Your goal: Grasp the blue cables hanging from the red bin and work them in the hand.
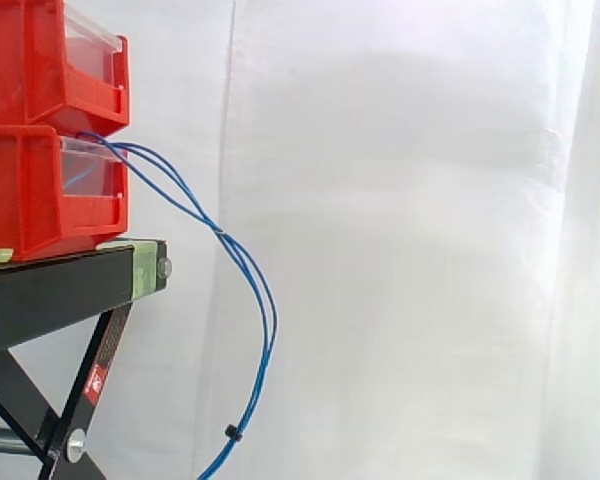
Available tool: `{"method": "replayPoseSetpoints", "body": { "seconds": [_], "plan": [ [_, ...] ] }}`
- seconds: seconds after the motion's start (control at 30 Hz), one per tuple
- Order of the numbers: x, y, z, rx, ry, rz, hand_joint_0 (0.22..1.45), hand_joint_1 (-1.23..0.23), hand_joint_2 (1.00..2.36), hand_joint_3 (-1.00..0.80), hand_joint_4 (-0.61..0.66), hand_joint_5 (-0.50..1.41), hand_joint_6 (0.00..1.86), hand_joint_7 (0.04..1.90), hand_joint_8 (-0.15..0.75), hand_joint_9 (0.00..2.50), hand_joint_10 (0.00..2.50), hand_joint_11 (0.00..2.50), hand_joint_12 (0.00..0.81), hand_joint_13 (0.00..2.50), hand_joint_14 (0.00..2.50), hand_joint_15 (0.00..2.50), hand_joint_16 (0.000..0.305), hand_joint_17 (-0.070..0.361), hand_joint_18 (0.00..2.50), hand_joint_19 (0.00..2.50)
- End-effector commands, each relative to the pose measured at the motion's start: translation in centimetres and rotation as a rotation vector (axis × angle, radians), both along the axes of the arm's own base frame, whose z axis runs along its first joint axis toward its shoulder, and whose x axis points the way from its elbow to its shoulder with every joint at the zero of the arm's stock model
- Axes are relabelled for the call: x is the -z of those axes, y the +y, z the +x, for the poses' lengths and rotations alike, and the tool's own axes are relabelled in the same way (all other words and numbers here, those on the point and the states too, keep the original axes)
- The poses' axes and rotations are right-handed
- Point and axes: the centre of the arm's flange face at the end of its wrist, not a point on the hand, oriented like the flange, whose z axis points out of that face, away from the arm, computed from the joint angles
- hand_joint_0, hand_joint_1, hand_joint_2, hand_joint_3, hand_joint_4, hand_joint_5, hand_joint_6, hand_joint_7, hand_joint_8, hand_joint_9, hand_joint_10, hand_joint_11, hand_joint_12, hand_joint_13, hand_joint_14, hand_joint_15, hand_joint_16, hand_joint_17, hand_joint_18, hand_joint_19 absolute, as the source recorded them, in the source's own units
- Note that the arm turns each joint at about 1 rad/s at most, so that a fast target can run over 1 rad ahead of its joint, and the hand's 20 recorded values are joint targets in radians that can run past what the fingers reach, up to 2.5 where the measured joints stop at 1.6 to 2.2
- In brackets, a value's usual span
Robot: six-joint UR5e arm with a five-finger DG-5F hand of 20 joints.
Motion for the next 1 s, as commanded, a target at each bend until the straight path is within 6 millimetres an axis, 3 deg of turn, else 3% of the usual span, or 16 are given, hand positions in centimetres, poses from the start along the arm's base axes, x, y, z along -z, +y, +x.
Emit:
{"method": "replayPoseSetpoints", "body": {
  "seconds": [0.0,0.63,0.97],
  "plan": [
    [0.03,-0.01,0.01,0.001,0.001,0.000,0.81,-0.56,1.00,-0.89,0.18,-0.28,0.00,0.65,0.295,0.27,0.00,0.04,0.364,0.09,0.00,0.17,0.060,0.135,0.00,0.18],
    [0.03,0.00,0.01,0.000,0.001,0.000,0.82,-0.56,1.00,-0.89,0.18,-0.28,0.01,0.65,0.298,0.26,0.00,0.05,0.355,0.11,0.00,0.16,0.053,0.119,0.00,0.14],
    [0.02,-0.01,0.03,0.001,-0.001,0.000,0.82,-0.57,1.00,-0.88,0.19,-0.28,0.00,0.65,0.301,0.25,0.00,0.03,0.289,0.10,0.00,0.09,0.038,0.086,0.00,0.00]
  ]
}}
